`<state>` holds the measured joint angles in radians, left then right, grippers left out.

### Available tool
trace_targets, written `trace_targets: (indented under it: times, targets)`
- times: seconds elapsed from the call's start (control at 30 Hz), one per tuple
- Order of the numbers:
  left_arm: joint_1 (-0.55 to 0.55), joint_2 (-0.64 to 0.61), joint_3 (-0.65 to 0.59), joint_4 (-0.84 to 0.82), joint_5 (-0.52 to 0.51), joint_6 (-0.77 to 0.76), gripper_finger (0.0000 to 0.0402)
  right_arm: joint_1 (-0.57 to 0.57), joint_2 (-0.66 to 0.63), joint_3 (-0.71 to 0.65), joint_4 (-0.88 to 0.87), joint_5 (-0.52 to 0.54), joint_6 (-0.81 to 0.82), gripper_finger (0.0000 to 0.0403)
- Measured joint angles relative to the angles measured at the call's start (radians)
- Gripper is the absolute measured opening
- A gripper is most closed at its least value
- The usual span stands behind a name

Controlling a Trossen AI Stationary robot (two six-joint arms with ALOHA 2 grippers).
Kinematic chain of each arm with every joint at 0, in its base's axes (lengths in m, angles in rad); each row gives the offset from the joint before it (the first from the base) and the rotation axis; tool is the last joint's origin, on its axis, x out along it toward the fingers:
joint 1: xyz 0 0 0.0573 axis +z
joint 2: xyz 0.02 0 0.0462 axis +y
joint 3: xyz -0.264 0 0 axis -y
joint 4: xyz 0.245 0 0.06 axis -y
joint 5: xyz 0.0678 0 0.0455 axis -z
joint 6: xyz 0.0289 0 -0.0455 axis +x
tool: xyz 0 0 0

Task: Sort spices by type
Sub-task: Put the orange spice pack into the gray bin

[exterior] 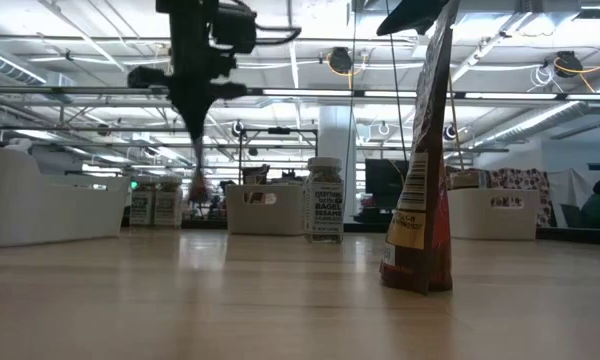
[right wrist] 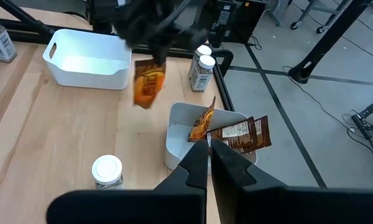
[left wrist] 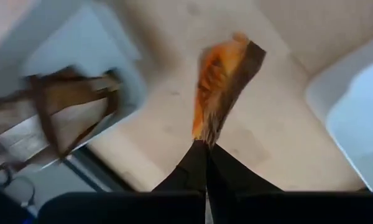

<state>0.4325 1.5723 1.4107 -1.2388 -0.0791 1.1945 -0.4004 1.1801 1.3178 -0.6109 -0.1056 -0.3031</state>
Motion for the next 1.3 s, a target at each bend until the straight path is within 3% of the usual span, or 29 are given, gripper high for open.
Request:
trace_targets:
  times: [0.37, 0.63, 1.3]
  targets:
    - [0.032, 0.000, 0.178, 0.093, 0.000, -0.081, 0.0001, 0.000, 0.000, 0.000, 0.000, 0.000, 0.000, 0.0000]
    - [0.033, 0.012, 0.184, 0.246, -0.002, -0.263, 0.0000, 0.000, 0.000, 0.000, 0.000, 0.000, 0.001, 0.0000]
    - [0.043, 0.025, 0.184, 0.250, 0.005, -0.738, 0.0000, 0.000, 0.000, 0.000, -0.004, 0.000, 0.003, 0.0000]
